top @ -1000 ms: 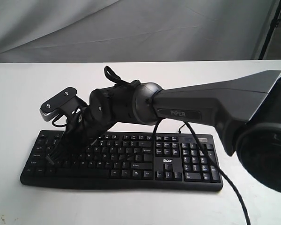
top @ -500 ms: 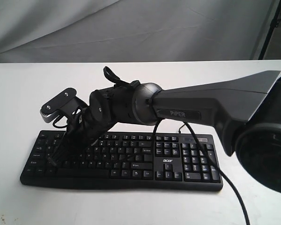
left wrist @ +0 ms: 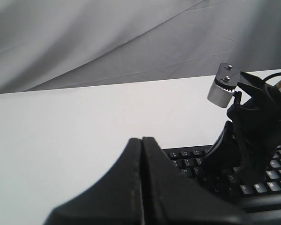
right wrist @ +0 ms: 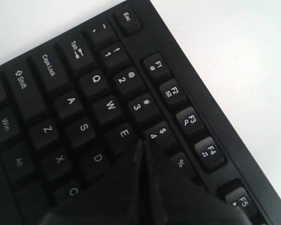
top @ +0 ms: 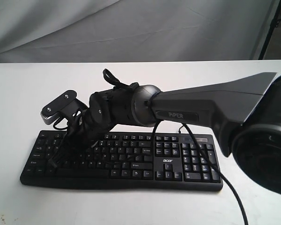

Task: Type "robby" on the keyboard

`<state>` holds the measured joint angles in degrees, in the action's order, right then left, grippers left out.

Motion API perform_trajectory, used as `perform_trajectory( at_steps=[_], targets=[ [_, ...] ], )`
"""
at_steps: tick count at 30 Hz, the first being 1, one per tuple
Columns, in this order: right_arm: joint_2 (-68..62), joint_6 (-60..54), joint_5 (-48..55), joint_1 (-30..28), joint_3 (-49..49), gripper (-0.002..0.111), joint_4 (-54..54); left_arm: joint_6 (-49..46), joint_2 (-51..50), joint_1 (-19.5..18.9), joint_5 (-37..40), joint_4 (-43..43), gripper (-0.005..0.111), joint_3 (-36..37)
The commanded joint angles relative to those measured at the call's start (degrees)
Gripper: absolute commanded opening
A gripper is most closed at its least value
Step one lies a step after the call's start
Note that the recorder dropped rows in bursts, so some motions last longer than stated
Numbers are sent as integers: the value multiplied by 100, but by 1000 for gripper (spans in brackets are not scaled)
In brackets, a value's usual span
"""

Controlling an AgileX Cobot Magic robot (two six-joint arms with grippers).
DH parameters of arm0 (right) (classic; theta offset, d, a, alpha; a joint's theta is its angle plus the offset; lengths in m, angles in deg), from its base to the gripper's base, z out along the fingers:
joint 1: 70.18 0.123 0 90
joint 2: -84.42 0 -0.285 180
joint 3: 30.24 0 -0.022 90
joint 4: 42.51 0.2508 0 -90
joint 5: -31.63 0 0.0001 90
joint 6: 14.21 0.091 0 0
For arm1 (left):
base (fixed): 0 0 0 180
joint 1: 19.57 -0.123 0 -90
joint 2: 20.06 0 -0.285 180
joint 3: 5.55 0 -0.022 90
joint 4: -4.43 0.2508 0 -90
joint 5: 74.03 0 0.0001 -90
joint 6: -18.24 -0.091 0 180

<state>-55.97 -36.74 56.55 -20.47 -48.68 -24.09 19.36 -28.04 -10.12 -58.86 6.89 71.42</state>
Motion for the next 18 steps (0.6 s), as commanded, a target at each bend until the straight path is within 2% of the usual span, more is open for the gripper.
perform_trajectory(
  at_steps=[1, 9, 13, 18],
  targets=[
    [-18, -3, 40, -55, -13, 0, -112, 16, 20, 36, -42, 27, 0, 25],
    [767, 65, 635, -282, 79, 0, -299, 16, 20, 36, -42, 27, 0, 25],
    [1324, 89, 580, -504, 772, 0, -282, 16, 20, 36, -42, 27, 0, 25],
    [1805, 40, -138, -625, 1808, 0, -136, 16, 20, 36, -42, 27, 0, 25]
  ],
)
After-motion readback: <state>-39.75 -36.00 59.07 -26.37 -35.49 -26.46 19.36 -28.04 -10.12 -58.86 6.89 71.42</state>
